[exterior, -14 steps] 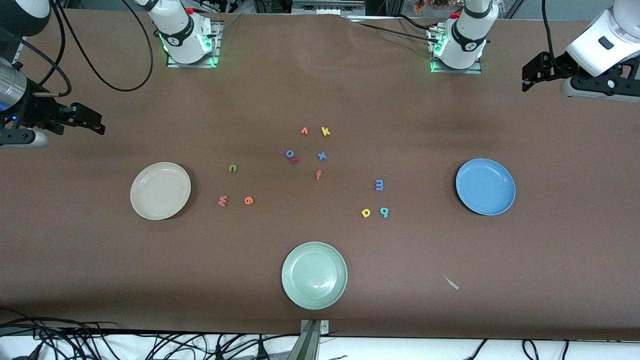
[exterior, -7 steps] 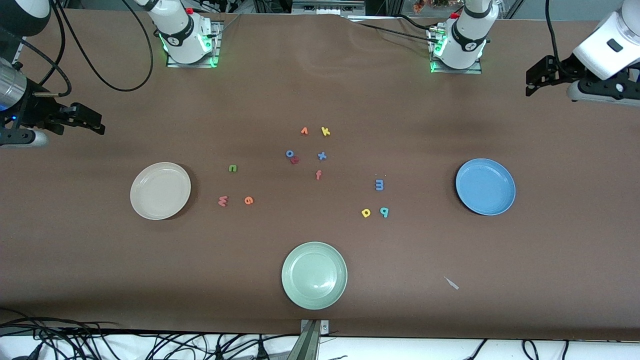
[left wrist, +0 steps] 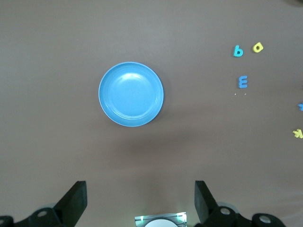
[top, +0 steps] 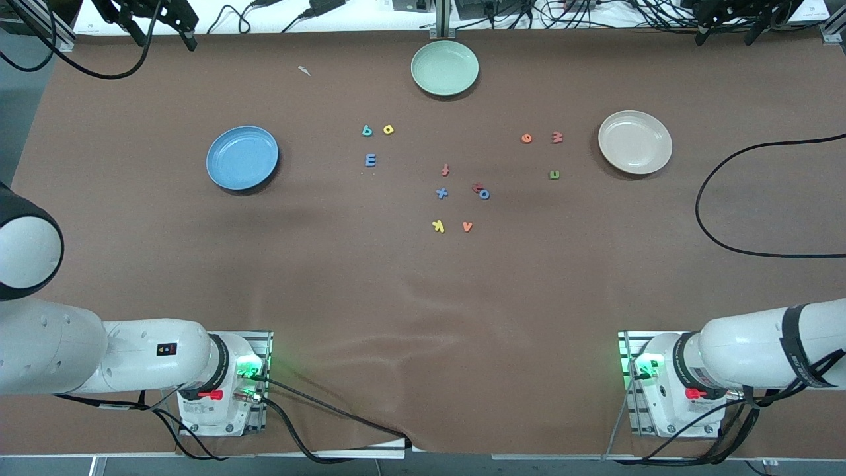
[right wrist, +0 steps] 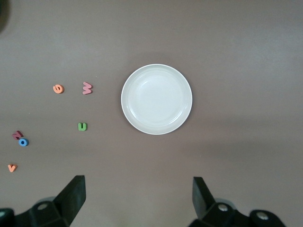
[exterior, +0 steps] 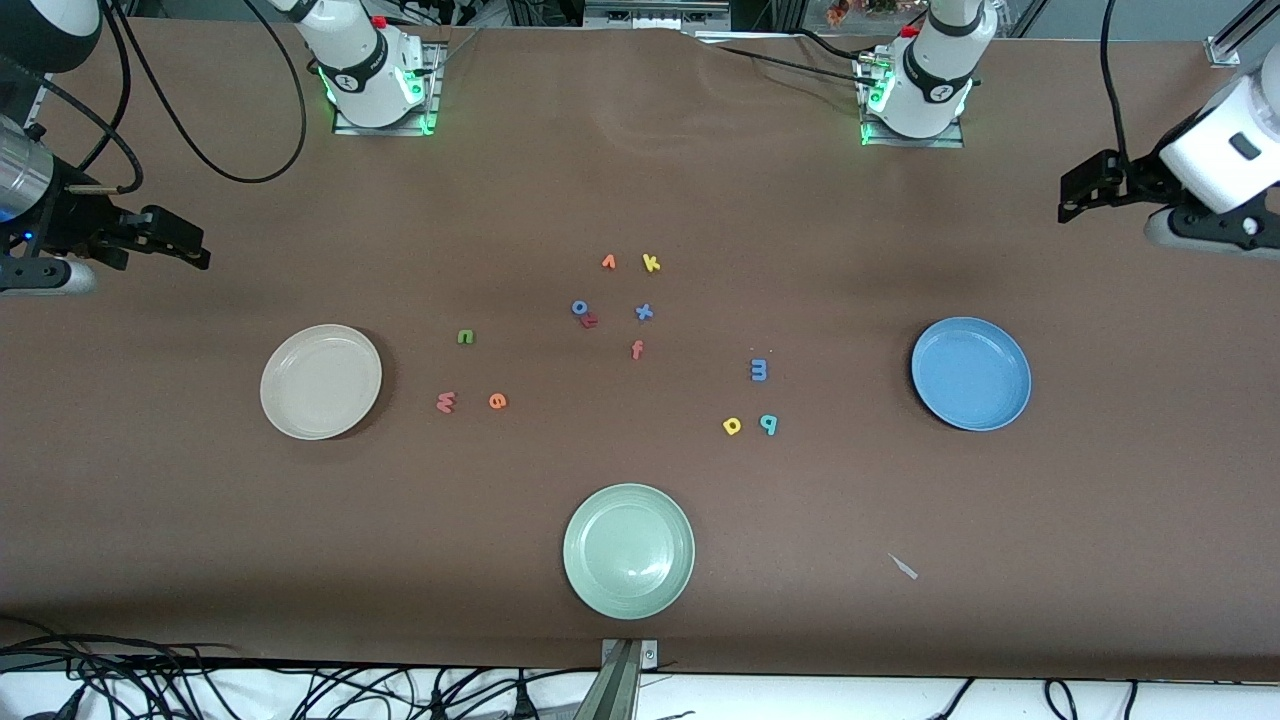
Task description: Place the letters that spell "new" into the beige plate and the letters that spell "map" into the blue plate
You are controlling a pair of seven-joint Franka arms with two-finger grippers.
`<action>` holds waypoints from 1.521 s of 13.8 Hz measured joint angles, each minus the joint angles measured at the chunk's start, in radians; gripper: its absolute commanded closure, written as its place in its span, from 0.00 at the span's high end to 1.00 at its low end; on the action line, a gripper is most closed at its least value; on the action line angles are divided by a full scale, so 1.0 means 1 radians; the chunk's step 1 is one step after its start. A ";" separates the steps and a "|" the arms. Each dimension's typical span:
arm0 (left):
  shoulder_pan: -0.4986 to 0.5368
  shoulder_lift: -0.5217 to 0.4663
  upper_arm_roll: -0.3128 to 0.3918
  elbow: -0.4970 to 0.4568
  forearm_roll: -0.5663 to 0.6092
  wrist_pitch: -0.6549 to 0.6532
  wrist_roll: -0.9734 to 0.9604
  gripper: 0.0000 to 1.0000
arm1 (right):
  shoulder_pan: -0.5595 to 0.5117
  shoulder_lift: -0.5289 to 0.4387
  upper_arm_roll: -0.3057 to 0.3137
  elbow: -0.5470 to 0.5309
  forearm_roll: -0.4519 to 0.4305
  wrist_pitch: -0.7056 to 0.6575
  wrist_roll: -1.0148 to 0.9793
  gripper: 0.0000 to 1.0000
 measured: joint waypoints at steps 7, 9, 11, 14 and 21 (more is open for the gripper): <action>-0.001 0.038 -0.006 -0.024 0.000 -0.013 0.000 1.00 | 0.000 0.000 0.000 0.000 0.000 0.000 0.000 1.00; -0.002 0.040 -0.013 -0.078 0.000 0.049 -0.012 1.00 | 0.000 0.000 0.000 0.000 0.000 0.000 0.000 1.00; -0.004 0.044 -0.038 -0.161 -0.011 0.148 -0.051 1.00 | 0.000 0.000 0.000 0.000 0.000 0.000 0.000 1.00; -0.043 0.050 -0.073 -0.259 -0.017 0.268 -0.144 1.00 | 0.000 0.000 0.000 0.000 0.000 0.003 0.000 1.00; -0.139 0.078 -0.091 -0.472 -0.029 0.643 -0.231 1.00 | 0.036 0.031 0.009 0.000 0.001 0.050 0.000 1.00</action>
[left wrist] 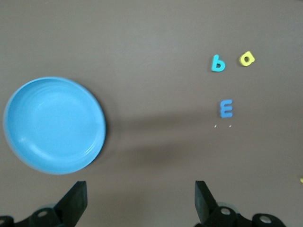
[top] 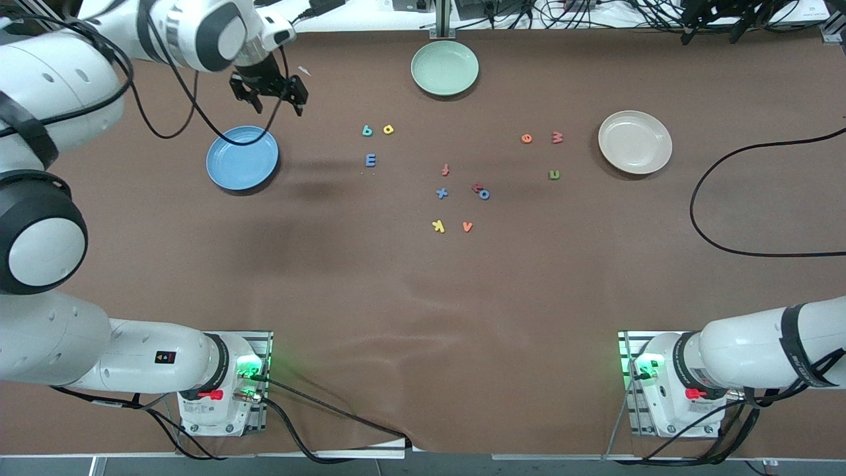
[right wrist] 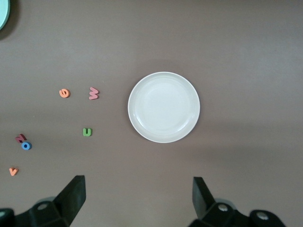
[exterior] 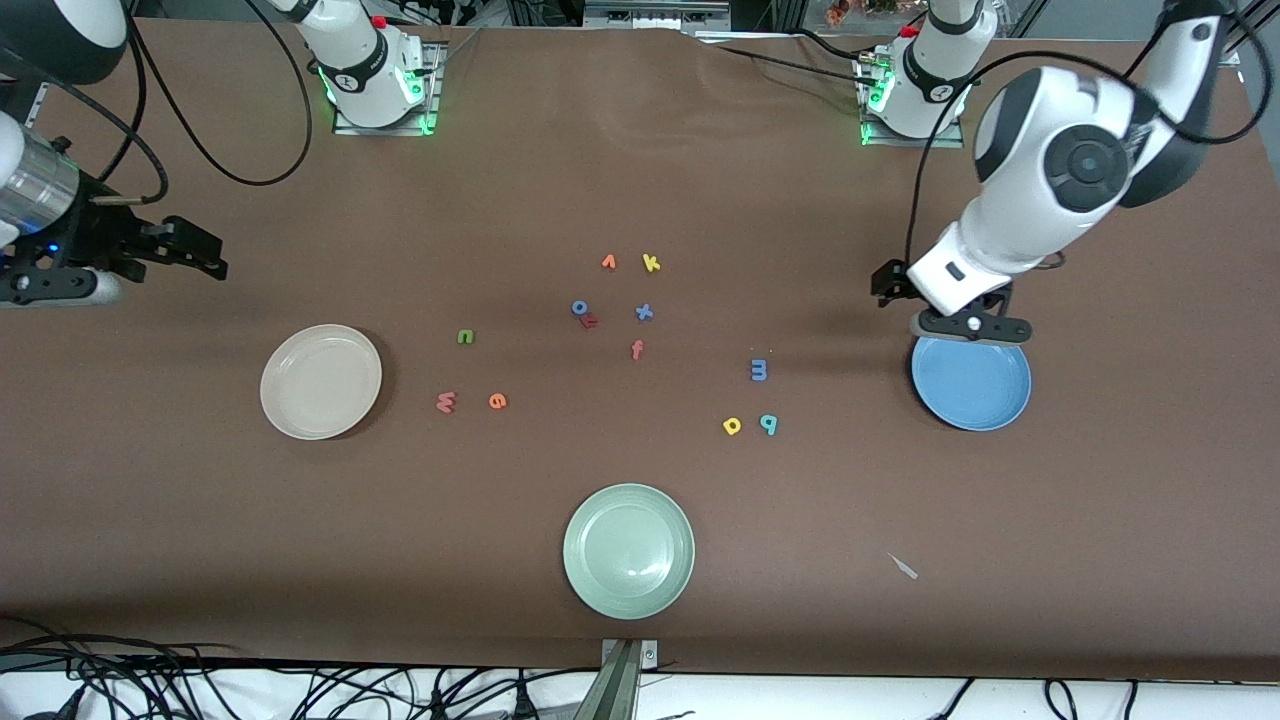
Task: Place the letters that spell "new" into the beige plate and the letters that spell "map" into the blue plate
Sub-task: 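Grasp the blue E with the left gripper while the right gripper reaches W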
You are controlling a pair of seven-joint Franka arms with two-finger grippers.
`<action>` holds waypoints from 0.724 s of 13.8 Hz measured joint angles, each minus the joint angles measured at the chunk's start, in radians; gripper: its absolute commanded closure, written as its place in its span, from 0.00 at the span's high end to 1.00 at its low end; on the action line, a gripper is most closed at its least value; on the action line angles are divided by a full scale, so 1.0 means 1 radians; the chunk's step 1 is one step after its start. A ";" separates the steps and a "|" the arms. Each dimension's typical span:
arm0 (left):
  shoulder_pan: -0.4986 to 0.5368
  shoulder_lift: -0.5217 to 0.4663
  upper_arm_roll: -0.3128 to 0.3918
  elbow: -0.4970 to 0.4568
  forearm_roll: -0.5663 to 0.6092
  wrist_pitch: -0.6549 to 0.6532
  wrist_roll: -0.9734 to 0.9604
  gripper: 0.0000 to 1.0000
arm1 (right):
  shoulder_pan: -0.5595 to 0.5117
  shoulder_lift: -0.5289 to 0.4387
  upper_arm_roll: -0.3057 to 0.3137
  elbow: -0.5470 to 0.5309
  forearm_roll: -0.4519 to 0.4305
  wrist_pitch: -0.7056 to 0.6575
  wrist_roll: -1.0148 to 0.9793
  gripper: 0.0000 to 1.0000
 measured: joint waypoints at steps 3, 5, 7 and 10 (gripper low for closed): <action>-0.062 0.099 -0.002 -0.026 -0.085 0.159 -0.008 1.00 | 0.058 0.054 0.003 -0.001 0.000 0.033 0.000 1.00; -0.103 0.169 -0.002 -0.027 -0.109 0.249 -0.028 1.00 | 0.111 0.118 0.004 -0.002 0.000 0.047 0.000 1.00; -0.150 0.234 -0.001 -0.027 -0.109 0.328 -0.056 1.00 | 0.155 0.196 0.005 -0.001 -0.001 0.073 0.004 1.00; -0.219 0.318 0.008 -0.025 -0.109 0.416 -0.095 1.00 | 0.185 0.315 0.004 -0.002 -0.001 0.191 0.024 1.00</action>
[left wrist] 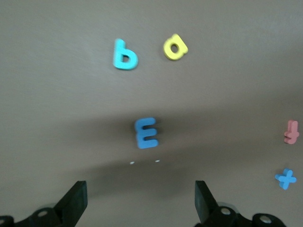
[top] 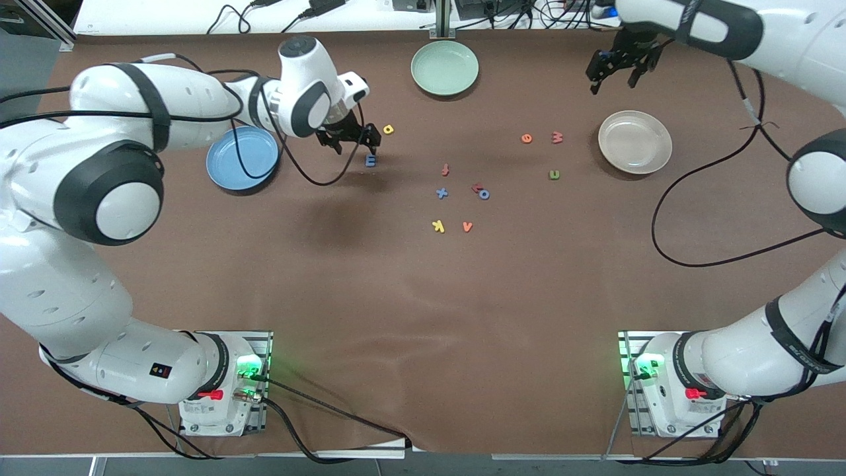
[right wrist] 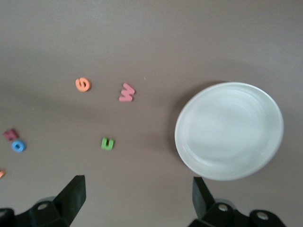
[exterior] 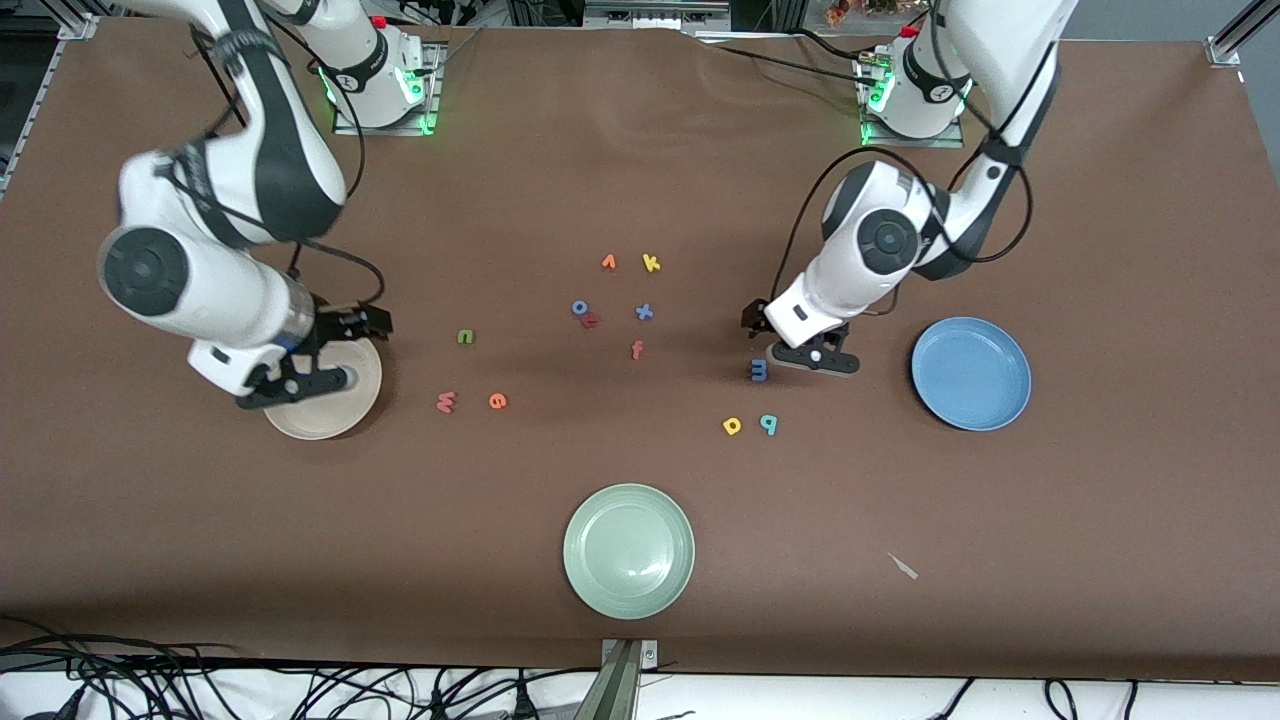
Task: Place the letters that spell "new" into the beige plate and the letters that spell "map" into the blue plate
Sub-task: 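Grasp the blue E with the left gripper while the right gripper reaches W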
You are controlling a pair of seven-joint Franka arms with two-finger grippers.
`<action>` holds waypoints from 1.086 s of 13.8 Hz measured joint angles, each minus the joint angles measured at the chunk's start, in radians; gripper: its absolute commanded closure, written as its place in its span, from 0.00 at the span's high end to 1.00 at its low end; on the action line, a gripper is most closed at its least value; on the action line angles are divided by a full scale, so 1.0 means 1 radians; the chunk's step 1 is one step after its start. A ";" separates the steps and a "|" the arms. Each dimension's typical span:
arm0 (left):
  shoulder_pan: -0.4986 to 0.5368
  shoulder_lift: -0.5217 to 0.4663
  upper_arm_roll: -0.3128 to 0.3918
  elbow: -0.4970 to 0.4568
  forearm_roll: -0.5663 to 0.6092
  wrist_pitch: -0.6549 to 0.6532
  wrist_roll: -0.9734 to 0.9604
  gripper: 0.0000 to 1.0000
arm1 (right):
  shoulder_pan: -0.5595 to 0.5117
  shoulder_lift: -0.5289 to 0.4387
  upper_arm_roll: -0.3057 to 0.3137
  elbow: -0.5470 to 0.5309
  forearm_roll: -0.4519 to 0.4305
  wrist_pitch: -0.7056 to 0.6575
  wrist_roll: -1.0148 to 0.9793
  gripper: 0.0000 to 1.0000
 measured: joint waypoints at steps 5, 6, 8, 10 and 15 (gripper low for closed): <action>-0.083 0.093 0.089 0.039 0.001 0.053 -0.001 1.00 | 0.045 0.108 0.000 -0.044 0.000 0.201 0.195 1.00; -0.094 0.111 0.108 0.067 0.001 0.055 0.000 1.00 | 0.048 0.113 0.000 -0.079 0.000 0.264 0.217 1.00; -0.111 0.146 0.134 0.121 0.001 0.055 0.000 1.00 | 0.048 0.116 -0.002 -0.181 0.000 0.429 0.252 1.00; -0.140 0.180 0.152 0.144 0.001 0.055 0.000 1.00 | 0.048 0.121 -0.002 -0.270 0.000 0.553 0.297 1.00; -0.172 0.210 0.168 0.154 0.001 0.056 0.000 0.69 | 0.061 0.148 -0.001 -0.307 0.000 0.601 0.417 1.00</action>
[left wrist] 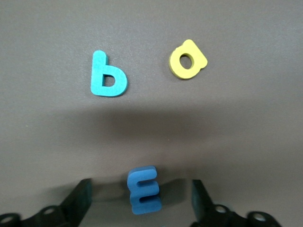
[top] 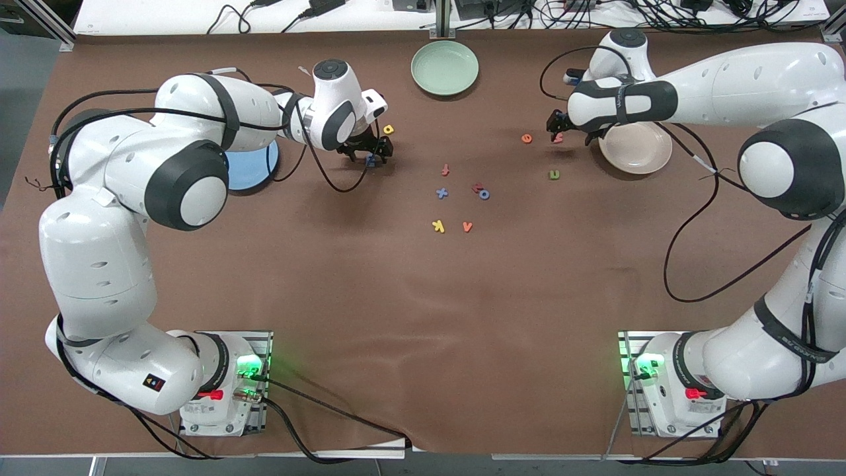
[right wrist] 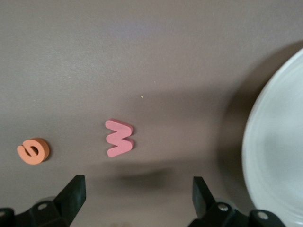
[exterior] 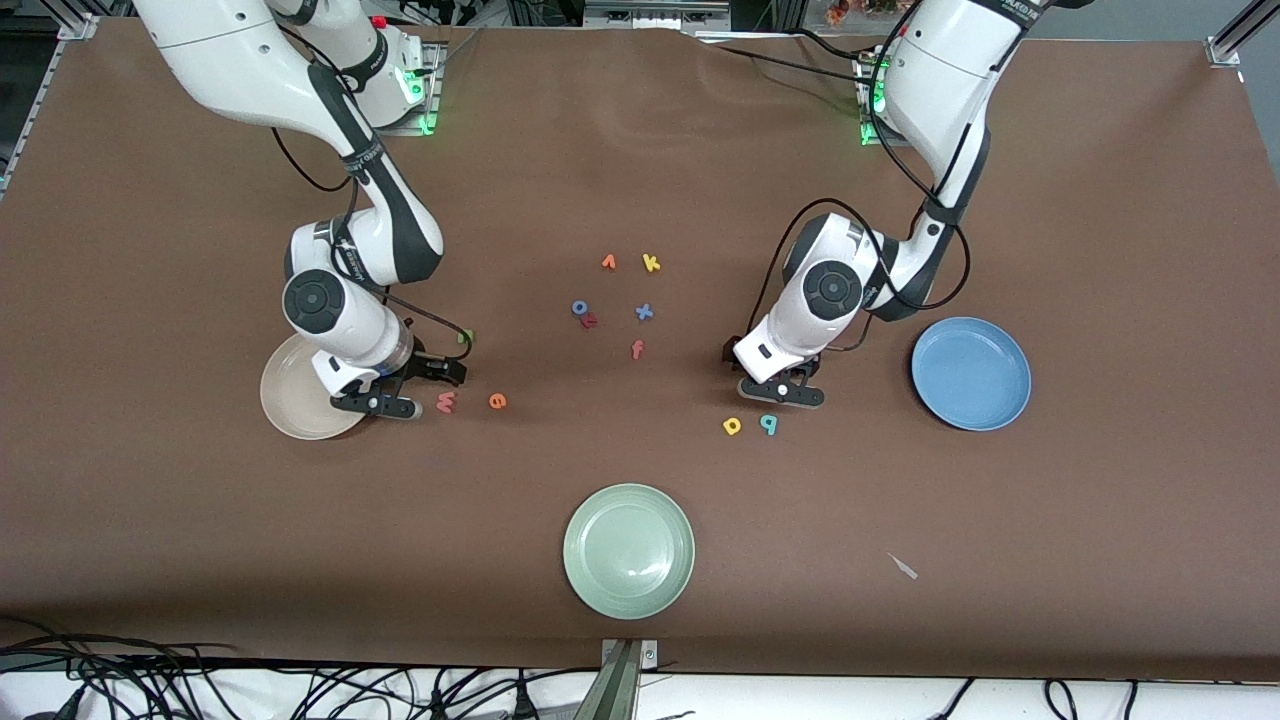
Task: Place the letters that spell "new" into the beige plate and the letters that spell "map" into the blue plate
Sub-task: 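Grasp the blue E with the left gripper while the right gripper reaches W, then drop the E and W onto the blue and beige plates with both grippers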
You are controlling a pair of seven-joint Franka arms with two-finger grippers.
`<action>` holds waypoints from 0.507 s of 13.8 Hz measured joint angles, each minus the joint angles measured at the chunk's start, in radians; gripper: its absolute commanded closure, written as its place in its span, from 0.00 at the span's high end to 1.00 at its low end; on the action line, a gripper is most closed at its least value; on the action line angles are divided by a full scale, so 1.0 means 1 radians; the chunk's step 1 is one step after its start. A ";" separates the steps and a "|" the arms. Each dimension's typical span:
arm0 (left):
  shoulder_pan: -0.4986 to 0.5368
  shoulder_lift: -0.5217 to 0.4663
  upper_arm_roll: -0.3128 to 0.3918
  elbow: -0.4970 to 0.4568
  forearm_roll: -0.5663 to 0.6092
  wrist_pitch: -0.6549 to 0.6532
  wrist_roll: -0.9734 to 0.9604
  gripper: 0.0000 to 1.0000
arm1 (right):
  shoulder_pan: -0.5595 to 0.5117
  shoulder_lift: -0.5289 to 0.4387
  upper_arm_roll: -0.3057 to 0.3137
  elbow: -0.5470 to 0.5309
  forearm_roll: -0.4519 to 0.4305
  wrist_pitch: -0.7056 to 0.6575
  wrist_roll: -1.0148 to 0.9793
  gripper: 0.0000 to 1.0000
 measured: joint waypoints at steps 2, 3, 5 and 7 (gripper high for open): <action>0.000 0.000 0.005 0.000 0.001 -0.001 0.000 0.46 | 0.007 0.015 0.000 0.001 0.000 0.018 0.038 1.00; -0.001 0.000 0.008 0.000 0.002 -0.002 0.000 0.34 | 0.010 0.024 0.000 0.004 0.000 0.024 0.053 1.00; 0.000 -0.002 0.013 0.001 0.003 -0.003 0.001 0.17 | 0.016 0.046 0.000 0.027 0.000 0.028 0.079 1.00; -0.003 -0.006 0.012 0.003 0.003 -0.003 0.001 0.06 | 0.017 0.068 0.000 0.059 0.000 0.028 0.087 1.00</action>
